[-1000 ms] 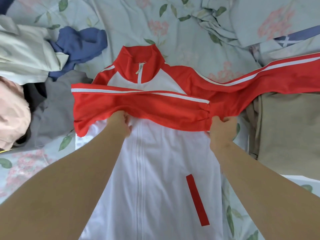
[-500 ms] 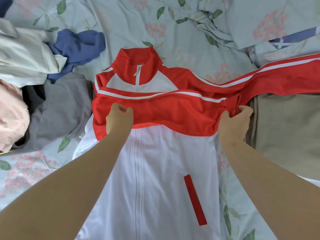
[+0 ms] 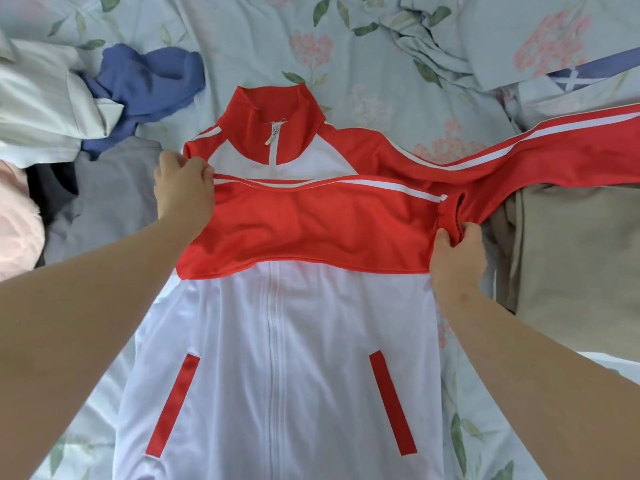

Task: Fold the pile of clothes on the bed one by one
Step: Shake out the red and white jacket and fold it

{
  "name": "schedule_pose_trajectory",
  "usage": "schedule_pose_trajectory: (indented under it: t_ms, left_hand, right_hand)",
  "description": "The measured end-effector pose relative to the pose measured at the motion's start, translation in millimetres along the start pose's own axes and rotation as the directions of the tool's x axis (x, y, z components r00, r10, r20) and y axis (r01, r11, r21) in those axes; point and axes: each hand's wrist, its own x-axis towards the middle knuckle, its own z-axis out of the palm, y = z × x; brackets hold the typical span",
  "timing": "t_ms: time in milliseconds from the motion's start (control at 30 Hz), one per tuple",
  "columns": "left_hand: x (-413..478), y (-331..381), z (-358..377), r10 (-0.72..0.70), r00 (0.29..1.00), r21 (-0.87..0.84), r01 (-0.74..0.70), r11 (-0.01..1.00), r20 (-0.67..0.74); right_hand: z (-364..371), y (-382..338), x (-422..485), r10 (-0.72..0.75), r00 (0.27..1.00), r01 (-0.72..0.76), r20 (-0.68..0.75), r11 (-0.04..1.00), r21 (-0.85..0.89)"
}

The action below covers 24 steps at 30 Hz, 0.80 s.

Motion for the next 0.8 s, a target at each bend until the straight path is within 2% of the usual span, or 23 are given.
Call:
schedule_pose_trajectory:
  t_ms: [33, 67, 100, 167, 200, 233, 267, 300, 333, 400, 433, 500, 533, 567, 600, 667, 700, 733, 767, 800]
  left_hand:
    - [2, -1, 1, 0.103, 0.995, -0.003, -0.103, 0.995, -0.003]
    - [4, -1, 0, 0.145, 0.989, -0.007, -0.145, 0.989, -0.007]
    - [6, 1, -1, 0.108, 0.993, 0.013, -0.108, 0.994, -0.040]
    - [2, 11, -1, -0.046, 0.985, 0.141, 0.070, 0.987, -0.168]
    - [-6, 22, 1, -0.033, 0.980, 0.187, 0.070, 0.980, -0.194]
    - [-18, 33, 5, 0.070, 0.985, 0.201, -0.038, 0.979, -0.157]
    - [-30, 42, 12, 0.222, 0.971, 0.201, -0.201, 0.959, -0.088]
    - [-43, 49, 22, 0.301, 0.952, 0.171, -0.306, 0.936, 0.055]
    - [-55, 56, 32, 0.273, 0.937, 0.146, -0.308, 0.940, 0.219]
    - [-72, 63, 50, 0.093, 0.867, 0.178, -0.203, 0.963, 0.489]
    - [-76, 64, 58, 0.063, 0.826, 0.202, -0.210, 0.957, 0.560]
    - [-76, 70, 64, 0.100, 0.780, 0.132, -0.229, 0.965, 0.618]
    - [-74, 72, 63, 0.134, 0.780, 0.057, -0.212, 0.976, 0.612]
    - [-71, 74, 62, 0.154, 0.794, -0.035, -0.166, 0.986, 0.588]
    - [-70, 75, 60, 0.155, 0.824, -0.149, -0.087, 0.985, 0.545]
    - [-69, 79, 55, 0.072, 0.895, -0.400, 0.124, 0.908, 0.441]
    - [-70, 80, 53, 0.010, 0.914, -0.482, 0.204, 0.852, 0.405]
    - [-72, 83, 52, -0.032, 0.928, -0.516, 0.234, 0.824, 0.371]
    - [-75, 86, 51, -0.029, 0.945, -0.506, 0.200, 0.839, 0.324]
    - [-78, 90, 51, 0.033, 0.957, -0.468, 0.111, 0.877, 0.289]
  right_hand:
    - [-2, -2, 1, -0.004, 1.000, 0.004, -0.011, 1.000, 0.010]
    - [-3, -5, 2, -0.007, 1.000, 0.008, -0.028, 1.000, 0.023]
    - [-4, -7, 4, -0.010, 0.999, 0.012, -0.051, 0.999, 0.036]
    - [-7, -10, 5, -0.006, 0.994, 0.012, -0.112, 0.998, 0.056]
    - [-8, -12, 6, 0.002, 0.989, 0.008, -0.148, 0.998, 0.069]
    - [-10, -13, 7, 0.015, 0.983, 0.001, -0.183, 0.996, 0.086]
    - [-12, -15, 7, 0.027, 0.976, -0.004, -0.215, 0.995, 0.103]
    - [-14, -16, 8, 0.028, 0.969, 0.001, -0.245, 0.993, 0.118]
    - [-16, -18, 10, 0.018, 0.963, 0.015, -0.267, 0.992, 0.122]
    - [-22, -19, 14, -0.032, 0.954, 0.068, -0.300, 0.992, 0.109]
    - [-25, -21, 16, -0.061, 0.946, 0.098, -0.319, 0.990, 0.101]
    - [-27, -27, 14, -0.130, 0.929, 0.163, -0.346, 0.984, 0.068]
    - [-26, -31, 10, -0.199, 0.925, 0.227, -0.323, 0.972, 0.053]
    - [-23, -35, 2, -0.297, 0.924, 0.320, -0.241, 0.946, 0.060]
    - [-19, -39, -8, -0.403, 0.911, 0.411, -0.087, 0.906, 0.100]
    - [-10, -35, -22, -0.547, 0.792, 0.525, 0.273, 0.837, 0.154]
    - [-6, -30, -26, -0.536, 0.751, 0.531, 0.385, 0.837, 0.131]
    - [-6, -27, -27, -0.468, 0.780, 0.469, 0.415, 0.877, 0.107]
    - [-7, -24, -23, -0.364, 0.854, 0.356, 0.373, 0.930, 0.091]
    - [-8, -20, -16, -0.263, 0.924, 0.257, 0.278, 0.965, 0.056]
